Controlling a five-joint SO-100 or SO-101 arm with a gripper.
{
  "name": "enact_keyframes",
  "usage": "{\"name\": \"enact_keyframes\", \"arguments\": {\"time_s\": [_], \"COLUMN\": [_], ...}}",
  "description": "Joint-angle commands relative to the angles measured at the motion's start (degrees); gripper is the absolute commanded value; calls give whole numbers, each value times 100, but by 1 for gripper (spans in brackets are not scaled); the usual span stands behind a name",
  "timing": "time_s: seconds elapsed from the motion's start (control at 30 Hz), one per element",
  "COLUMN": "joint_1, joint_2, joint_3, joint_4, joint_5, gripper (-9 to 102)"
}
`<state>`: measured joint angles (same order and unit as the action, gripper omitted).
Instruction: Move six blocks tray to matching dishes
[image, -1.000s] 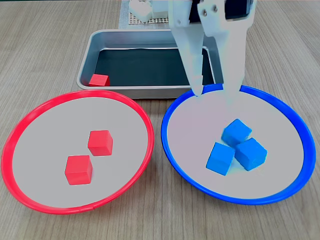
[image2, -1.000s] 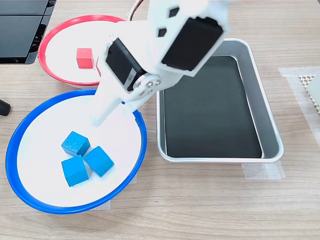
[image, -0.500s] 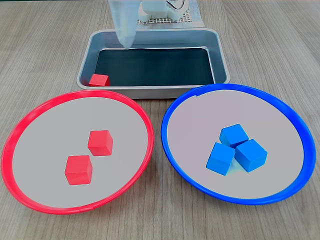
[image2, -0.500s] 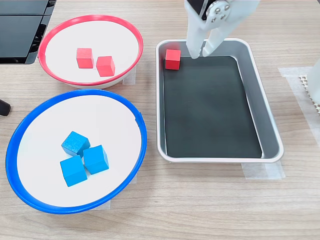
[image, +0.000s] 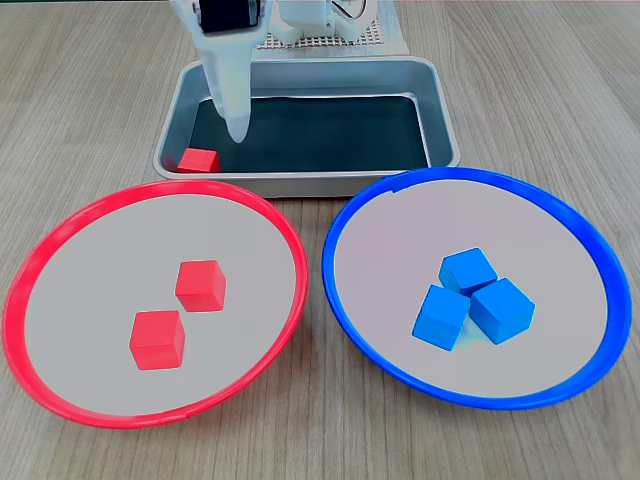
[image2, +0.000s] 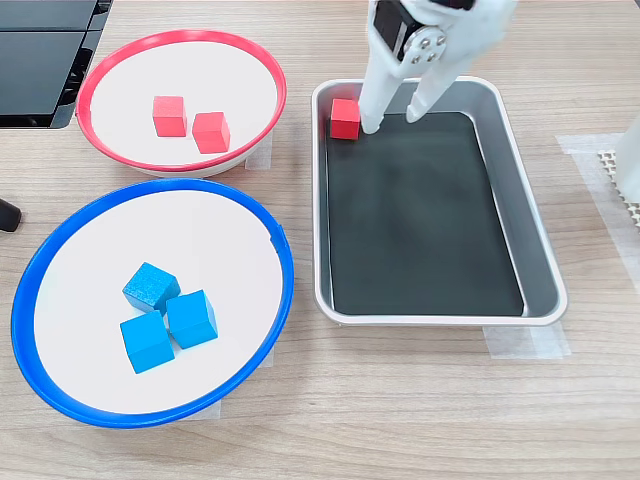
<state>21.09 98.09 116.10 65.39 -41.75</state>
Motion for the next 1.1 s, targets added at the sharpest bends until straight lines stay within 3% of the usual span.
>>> {"name": "enact_keyframes", "arguments": {"time_s": [0.0, 1.07], "joint_1": [9, 404], "joint_2": [-237, -993], "joint_3": [-439, -1055], "joint_4": [-316, -659], "joint_5": [308, 1213], "gripper": [16, 17]}}
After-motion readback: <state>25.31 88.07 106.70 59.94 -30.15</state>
